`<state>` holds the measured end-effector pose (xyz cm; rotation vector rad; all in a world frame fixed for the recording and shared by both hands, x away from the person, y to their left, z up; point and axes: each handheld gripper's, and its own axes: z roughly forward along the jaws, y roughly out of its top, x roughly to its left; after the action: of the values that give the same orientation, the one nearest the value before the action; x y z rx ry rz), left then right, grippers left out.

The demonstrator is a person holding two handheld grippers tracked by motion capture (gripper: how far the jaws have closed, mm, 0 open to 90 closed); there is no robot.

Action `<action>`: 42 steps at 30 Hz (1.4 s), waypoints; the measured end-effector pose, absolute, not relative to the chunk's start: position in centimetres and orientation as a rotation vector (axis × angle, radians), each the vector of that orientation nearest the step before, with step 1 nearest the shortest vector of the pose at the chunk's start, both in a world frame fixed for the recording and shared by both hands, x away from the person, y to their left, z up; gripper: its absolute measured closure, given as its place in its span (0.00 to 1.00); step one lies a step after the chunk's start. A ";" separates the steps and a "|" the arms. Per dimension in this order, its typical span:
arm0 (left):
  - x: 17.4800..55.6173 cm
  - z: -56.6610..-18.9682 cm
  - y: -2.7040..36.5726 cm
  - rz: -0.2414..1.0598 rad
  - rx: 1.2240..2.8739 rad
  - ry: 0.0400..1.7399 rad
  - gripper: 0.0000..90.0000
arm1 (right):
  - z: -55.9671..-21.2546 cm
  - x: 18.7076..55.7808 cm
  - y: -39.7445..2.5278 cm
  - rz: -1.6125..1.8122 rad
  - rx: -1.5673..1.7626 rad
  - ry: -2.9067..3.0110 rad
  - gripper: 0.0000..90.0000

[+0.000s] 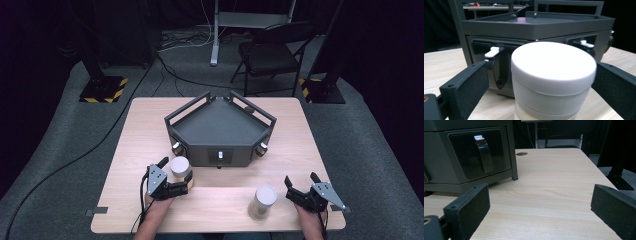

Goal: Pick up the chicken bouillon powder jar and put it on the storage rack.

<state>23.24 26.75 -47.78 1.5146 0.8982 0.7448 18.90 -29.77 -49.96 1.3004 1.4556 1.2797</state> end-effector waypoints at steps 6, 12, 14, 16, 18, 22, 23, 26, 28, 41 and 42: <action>23.1 -47.6 26.5 0.753 1.524 0.916 0.17 | -50.0 18.9 -29.8 1.280 1.299 1.456 0.01; 23.0 -47.4 26.3 0.757 1.544 0.885 0.37 | -50.0 18.9 -29.8 1.281 1.300 1.454 0.01; 23.0 -47.4 26.3 0.758 1.544 0.885 0.37 | -50.0 18.9 -29.8 1.282 1.300 1.454 0.01; 23.0 -47.1 26.2 0.762 1.556 0.887 0.37 | -50.0 18.9 -29.8 1.284 1.301 1.454 0.01; 23.0 -47.0 26.1 0.764 1.560 0.889 0.37 | -50.0 18.9 -29.9 1.284 1.302 1.457 0.01; 23.0 -46.6 25.7 0.770 1.580 0.889 0.37 | -50.0 19.0 -29.9 1.287 1.304 1.456 0.01; 23.0 -46.6 25.6 0.766 1.579 0.888 0.37 | -50.0 18.9 -29.9 1.286 1.304 1.455 0.01; 23.1 -46.6 25.6 0.750 1.575 0.883 0.37 | -50.0 18.9 -29.8 1.281 1.302 1.453 0.01; 23.0 -46.5 25.5 0.748 1.580 0.875 0.37 | -50.0 18.9 -29.8 1.281 1.303 1.455 0.01; 23.1 -44.5 24.8 0.723 1.599 0.794 0.37 | -50.0 18.9 -29.9 1.288 1.304 1.454 0.01; 23.1 -44.3 24.7 0.725 1.602 0.785 0.37 | -50.0 18.9 -29.9 1.290 1.304 1.453 0.01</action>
<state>23.06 24.74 -44.28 1.6022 0.7852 0.7253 18.91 -29.91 -50.01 1.3036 1.4532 1.2902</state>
